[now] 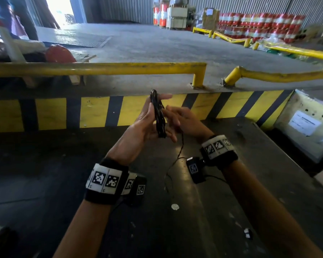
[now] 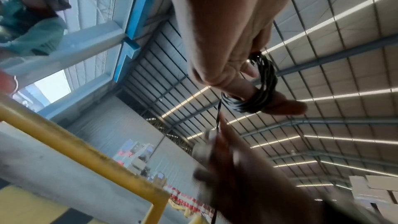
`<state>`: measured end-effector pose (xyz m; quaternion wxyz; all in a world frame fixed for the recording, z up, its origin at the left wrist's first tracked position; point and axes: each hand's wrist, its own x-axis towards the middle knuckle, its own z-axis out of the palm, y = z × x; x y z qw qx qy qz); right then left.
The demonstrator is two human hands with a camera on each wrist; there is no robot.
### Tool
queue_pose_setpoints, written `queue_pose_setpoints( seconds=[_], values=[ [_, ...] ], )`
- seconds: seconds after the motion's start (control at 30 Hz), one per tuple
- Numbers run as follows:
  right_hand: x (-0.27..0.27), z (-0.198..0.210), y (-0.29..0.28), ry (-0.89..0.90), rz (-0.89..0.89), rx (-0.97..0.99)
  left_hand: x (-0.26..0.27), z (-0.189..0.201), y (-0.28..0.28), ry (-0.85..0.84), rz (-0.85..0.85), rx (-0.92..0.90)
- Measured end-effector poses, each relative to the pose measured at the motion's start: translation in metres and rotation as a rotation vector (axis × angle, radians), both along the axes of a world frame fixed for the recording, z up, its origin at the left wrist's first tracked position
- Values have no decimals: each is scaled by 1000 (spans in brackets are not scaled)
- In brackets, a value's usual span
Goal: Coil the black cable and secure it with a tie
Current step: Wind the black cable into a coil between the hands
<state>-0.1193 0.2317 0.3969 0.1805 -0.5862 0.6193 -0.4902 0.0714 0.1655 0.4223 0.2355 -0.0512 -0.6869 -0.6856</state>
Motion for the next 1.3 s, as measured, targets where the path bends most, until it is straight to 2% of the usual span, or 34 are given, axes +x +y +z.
queue_pose_setpoints(
  seconds=[0.1, 0.2, 0.3, 0.43, 0.5, 0.57, 0.67, 0.83, 0.93, 1.0, 1.1, 1.17, 1.23, 1.3],
  values=[
    [36, -68, 15, -256, 7, 154, -5, 14, -21, 74, 130, -14],
    [70, -112, 40, -293, 68, 235, -15, 20, -45, 63, 294, -104],
    [75, -118, 54, -258, 134, 232, -27, 6, -68, -23, 369, -213],
    [61, -74, 62, -82, 113, 153, -33, -21, -84, -183, 385, -324],
    [49, -33, 66, 1, 53, 67, -29, -36, -80, -285, 357, -399],
    [37, 13, 66, 157, 14, -54, -22, -49, -66, -343, 285, -418],
    [24, 64, 53, 398, -34, -126, -12, -61, -30, -299, 120, -262],
    [6, 82, 23, 484, -47, -73, 0, -62, 6, -274, 58, -70],
    [0, 63, 12, 417, -57, -31, 8, -44, 13, -212, 40, -78],
    [-3, 37, 9, 309, -60, 18, 11, -31, 11, -168, 17, -51],
    [8, -18, 12, 30, -25, 83, 10, -18, 1, -84, -2, 32],
    [28, -54, 18, -233, 19, 119, 5, -12, -6, -42, -2, 59],
    [52, -78, 26, -490, 71, 166, -4, -10, -16, -30, 22, 62],
    [68, -91, 34, -656, 182, 186, -17, -14, -24, -51, 105, 2]
  ],
)
